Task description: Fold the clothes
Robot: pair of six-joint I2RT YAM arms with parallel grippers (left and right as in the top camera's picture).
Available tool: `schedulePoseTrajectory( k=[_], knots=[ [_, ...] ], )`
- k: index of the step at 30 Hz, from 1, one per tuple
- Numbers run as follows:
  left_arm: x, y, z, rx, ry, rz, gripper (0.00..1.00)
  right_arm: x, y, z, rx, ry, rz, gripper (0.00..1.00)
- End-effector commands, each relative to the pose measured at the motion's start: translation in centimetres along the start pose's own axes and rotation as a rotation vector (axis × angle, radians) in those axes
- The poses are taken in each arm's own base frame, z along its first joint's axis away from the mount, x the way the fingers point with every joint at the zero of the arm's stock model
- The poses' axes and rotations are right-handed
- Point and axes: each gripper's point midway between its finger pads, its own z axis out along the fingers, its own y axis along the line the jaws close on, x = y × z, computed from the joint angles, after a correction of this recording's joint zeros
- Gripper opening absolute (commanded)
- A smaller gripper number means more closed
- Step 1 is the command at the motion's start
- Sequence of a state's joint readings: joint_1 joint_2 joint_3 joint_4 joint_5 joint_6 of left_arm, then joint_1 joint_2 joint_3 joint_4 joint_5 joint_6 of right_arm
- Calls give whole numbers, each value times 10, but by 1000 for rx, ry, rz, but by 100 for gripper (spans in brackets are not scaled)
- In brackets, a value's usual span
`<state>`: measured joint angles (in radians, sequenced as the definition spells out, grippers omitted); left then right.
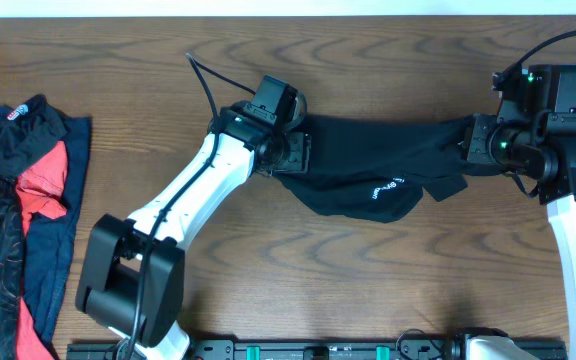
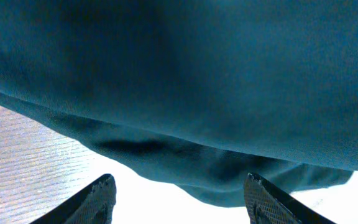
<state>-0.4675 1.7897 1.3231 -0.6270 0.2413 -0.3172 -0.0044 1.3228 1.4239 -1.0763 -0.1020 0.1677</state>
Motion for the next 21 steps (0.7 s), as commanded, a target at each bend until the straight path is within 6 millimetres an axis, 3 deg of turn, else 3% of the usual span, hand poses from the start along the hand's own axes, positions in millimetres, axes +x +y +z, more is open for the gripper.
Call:
schedulePoseTrajectory(
  k=[1,6,10,17,19,21],
  knots=[
    [10,1,17,16,62,-19,67,-6,5,-2,-18,-18,4,1],
    [23,8,42,7,139,-52,73,-8,6,-3,-20,-26,4,1],
    [23,14,59,1,149,-57,75,-8,6,-3,-19,-26,4,1],
    [-13,30,76,13,28,-79,74,-2,5,-2,-16,-4,6,1],
    [-27,46,77,-31,-28,-105,61,0,4,-2,-14,5,7,1],
    [-37,56,75,-60,-67,-122,59,1,4,-2,-14,8,7,1]
  ],
)
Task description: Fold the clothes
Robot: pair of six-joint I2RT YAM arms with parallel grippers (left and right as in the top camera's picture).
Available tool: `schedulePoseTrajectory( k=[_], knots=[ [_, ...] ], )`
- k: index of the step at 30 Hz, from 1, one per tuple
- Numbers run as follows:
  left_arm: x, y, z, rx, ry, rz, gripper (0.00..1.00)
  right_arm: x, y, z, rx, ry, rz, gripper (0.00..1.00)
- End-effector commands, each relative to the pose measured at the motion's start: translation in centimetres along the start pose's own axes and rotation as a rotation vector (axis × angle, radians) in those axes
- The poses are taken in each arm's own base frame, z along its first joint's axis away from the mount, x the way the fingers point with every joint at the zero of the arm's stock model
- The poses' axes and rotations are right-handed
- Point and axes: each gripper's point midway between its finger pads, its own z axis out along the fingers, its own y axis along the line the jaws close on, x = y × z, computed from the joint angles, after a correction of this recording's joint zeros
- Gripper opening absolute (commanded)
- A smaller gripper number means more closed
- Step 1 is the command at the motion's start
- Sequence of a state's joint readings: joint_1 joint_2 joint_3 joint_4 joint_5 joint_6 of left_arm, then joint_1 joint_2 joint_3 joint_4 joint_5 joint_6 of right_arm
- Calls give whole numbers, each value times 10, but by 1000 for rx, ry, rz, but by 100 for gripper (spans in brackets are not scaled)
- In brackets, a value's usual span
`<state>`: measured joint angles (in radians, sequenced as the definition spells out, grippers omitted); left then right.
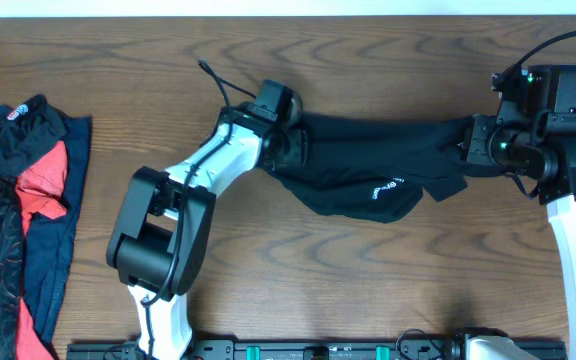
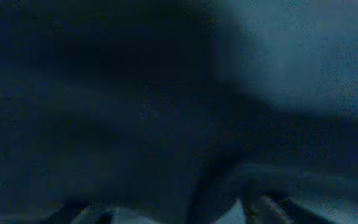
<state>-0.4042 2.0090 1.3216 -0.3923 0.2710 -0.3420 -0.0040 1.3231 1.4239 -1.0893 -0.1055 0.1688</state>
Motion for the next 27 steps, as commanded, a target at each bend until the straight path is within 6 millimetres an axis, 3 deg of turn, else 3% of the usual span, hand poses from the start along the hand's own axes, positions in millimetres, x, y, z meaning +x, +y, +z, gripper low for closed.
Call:
schedulePoseTrajectory(
  k=[1,8,14,24,27],
  knots=[
    [-20,29,0,-80,-72,-47,59,-2,4,-3,-12,-5,5,1],
    [-59,51,-10,-69,-202,-90,59,-1,4,-3,-11,2,5,1],
    [-77,56,-16,-56,-265,-97,59,0,4,-3,-11,3,6,1],
    [-53,55,-11,-43,-165,-110,51,5,3,-2,-6,24,7,1],
    [-45,59,-19,-59,-132,-125,50,6,2,-2,-5,32,5,1]
  ],
)
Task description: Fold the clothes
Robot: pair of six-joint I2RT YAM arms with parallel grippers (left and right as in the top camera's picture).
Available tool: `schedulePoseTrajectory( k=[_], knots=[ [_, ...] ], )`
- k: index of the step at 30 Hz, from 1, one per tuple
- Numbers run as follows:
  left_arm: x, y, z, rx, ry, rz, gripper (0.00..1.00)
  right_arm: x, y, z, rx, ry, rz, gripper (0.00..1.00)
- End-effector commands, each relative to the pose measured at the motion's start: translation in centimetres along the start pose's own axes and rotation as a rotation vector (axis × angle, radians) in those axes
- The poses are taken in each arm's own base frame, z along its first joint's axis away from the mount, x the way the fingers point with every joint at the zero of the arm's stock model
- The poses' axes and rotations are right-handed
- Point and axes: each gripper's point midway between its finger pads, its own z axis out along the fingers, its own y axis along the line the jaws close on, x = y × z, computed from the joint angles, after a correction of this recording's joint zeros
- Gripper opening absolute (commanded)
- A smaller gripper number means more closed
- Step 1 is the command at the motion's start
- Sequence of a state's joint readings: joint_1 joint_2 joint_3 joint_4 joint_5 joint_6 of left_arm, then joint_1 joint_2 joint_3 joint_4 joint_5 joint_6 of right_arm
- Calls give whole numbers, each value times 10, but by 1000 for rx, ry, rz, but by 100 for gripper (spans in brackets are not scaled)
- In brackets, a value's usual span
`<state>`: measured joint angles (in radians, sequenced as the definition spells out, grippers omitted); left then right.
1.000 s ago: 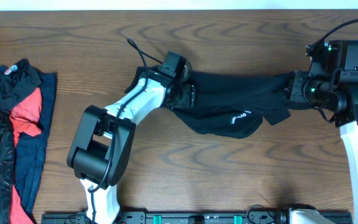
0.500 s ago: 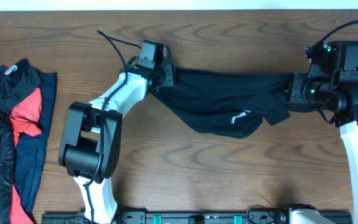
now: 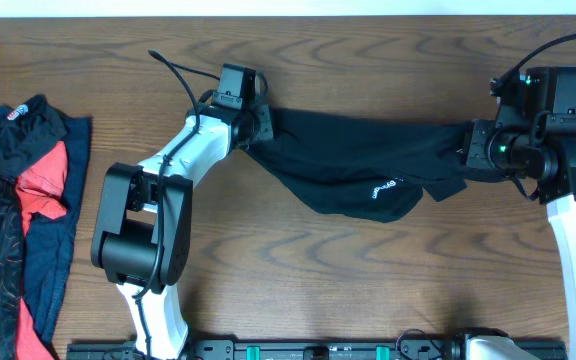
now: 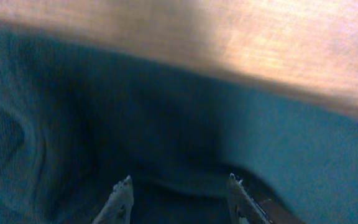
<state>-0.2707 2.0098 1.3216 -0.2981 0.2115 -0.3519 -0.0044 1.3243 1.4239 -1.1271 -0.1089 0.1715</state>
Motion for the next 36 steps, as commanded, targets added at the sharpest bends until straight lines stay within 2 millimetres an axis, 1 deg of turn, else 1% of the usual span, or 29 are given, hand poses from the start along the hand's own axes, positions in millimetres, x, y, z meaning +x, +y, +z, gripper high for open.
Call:
schedulePoseTrajectory(
  k=[1,4,9,11,14,16,18,21,23,26,29,30,31,33,36],
  knots=[
    [4,3,-8,-2,26,-15,50,-2,3,-2,-8,-4,-3,1],
    [10,2,-24,-3,54,7,50,0,3,-2,-6,5,-13,1],
    [29,-1,-23,-3,120,22,49,0,3,-2,-5,6,-13,1],
    [29,-3,-24,0,117,28,49,0,3,-2,-6,8,-13,1],
    [26,-10,-36,27,105,32,50,2,2,-1,-4,15,-12,1],
    [29,-13,-45,38,117,30,50,3,2,0,-2,25,-11,1],
    [36,-13,-50,29,146,20,50,4,2,2,-1,34,-10,1],
    [53,-12,-52,16,207,17,49,5,1,6,1,48,-8,1],
    [63,-12,-53,6,245,20,47,6,1,9,3,58,-7,1],
    [74,-16,-54,1,281,37,47,8,0,13,5,75,-5,1],
    [80,-24,-54,10,291,87,47,8,0,14,6,78,-4,1],
    [81,-26,-53,13,292,103,51,7,0,14,5,77,-5,1],
    [81,-28,-52,16,289,113,53,7,0,14,5,76,-5,1],
    [78,-29,-48,18,273,125,57,8,0,14,5,78,-4,1],
    [78,-27,-41,15,277,121,59,9,0,14,6,84,-3,1]
  ],
)
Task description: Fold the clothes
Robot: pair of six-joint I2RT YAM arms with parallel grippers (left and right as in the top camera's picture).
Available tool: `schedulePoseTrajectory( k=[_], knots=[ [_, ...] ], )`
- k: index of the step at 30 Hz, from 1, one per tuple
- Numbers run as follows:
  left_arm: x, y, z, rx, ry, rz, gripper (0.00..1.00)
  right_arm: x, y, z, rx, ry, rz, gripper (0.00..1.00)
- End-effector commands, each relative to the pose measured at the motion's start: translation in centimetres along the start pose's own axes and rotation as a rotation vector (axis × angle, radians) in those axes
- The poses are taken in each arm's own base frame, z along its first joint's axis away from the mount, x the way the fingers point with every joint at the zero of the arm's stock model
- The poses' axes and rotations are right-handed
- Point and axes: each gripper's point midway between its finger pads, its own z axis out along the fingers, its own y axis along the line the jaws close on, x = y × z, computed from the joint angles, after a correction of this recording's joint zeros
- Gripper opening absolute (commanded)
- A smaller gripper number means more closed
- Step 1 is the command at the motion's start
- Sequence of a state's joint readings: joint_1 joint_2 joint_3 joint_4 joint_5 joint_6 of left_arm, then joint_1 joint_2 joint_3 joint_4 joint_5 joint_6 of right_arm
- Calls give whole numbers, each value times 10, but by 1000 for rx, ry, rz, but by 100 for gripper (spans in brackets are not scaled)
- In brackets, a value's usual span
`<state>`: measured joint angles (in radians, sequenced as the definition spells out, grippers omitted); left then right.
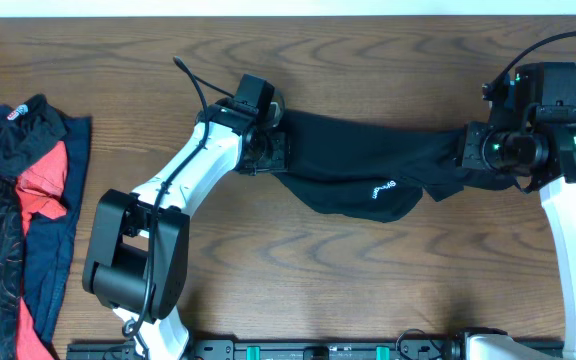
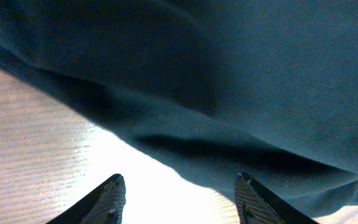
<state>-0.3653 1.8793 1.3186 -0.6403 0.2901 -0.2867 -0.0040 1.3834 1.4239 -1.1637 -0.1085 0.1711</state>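
Observation:
A black garment point(image 1: 368, 165) with small white print lies stretched across the table's middle. Its right end is bunched in my right gripper point(image 1: 471, 150), which looks shut on it. My left gripper point(image 1: 271, 150) sits at the garment's left end. In the left wrist view that gripper point(image 2: 179, 183) is open, with bare bright wood between its fingertips point(image 2: 112, 186). The dark cloth point(image 2: 241, 74) fills the view just ahead of the fingertips, and its hem runs diagonally above them.
A pile of black, red and navy clothes point(image 1: 18, 200) lies at the table's left edge. The left arm's white links point(image 1: 183, 190) reach diagonally from the front edge. The right arm point(image 1: 568, 230) stands along the right side.
My left gripper has moved right and nearer, from the garment's far-left corner to its left edge. It had cloth between its fingers; now they are wider apart over bare wood. The garment's left end has drawn back right.
My left gripper stood open at the garment's left edge, then was pressed into the dark cloth. Then it was farther left and back, with the cloth stretched out to it. Now it is open beside the edge again. My right gripper has kept the right end throughout.

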Motion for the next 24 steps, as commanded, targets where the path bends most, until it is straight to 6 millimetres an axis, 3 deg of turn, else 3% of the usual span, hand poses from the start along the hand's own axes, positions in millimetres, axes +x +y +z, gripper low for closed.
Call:
schedulePoseTrajectory(
  k=[1,11,18,24],
  knots=[
    [5,7,13,-8,33,9,59,-2,3,-4,-9,-7,-13,1],
    [22,24,55,-45,138,-17,59,0,3,-4,-8,-3,-5,1],
    [4,19,60,-18,66,2,64,0,3,-4,-7,0,-5,1],
    [7,20,60,-20,79,-1,64,0,3,-4,-7,-1,-5,1]
  ],
)
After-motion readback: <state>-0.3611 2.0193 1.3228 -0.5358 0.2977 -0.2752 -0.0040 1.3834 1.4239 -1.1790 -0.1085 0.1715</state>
